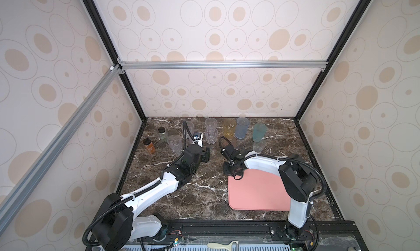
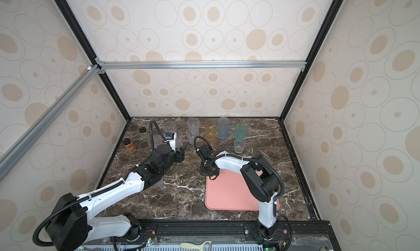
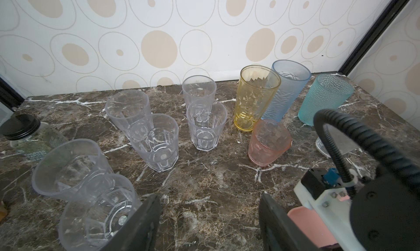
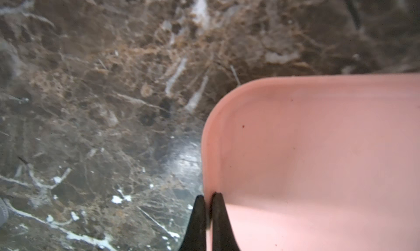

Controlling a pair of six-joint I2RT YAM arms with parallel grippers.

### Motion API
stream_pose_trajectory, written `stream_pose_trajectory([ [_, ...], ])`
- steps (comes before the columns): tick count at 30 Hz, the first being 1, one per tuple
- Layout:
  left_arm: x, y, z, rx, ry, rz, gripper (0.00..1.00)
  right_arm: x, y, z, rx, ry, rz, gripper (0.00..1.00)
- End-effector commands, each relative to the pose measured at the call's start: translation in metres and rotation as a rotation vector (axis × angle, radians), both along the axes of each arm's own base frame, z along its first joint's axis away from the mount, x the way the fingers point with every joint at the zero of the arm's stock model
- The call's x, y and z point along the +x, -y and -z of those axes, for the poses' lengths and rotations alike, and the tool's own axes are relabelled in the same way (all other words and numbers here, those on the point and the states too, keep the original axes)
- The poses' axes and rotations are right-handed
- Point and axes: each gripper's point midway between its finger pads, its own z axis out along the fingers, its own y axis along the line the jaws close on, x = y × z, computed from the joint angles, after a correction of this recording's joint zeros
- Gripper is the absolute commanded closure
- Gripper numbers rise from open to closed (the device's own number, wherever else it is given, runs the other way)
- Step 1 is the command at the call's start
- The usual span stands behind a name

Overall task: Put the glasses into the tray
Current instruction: 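Drag the pink tray toward the table centre with the right gripper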

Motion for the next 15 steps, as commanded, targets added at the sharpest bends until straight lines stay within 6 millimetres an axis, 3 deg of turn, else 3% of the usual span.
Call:
stream_pose_trajectory([
  [1, -0.001, -0.015, -0.009, 0.008, 0.013, -0.055, 0.31, 0.012, -0.037, -0.004, 0.109, 0.002, 0.070, 1.00],
  [8, -0.003, -0.029, -0.015, 0.002, 0.016, -0.091, 0.32, 0.030, -0.080, -0.004, 0.160, 0.022, 0.093, 1.00],
  [15, -0.006, -0.040, -0.019, -0.003, 0.021, -0.119, 0.31, 0.032, -0.105, 0.003, 0.171, 0.004, 0.093, 1.00],
])
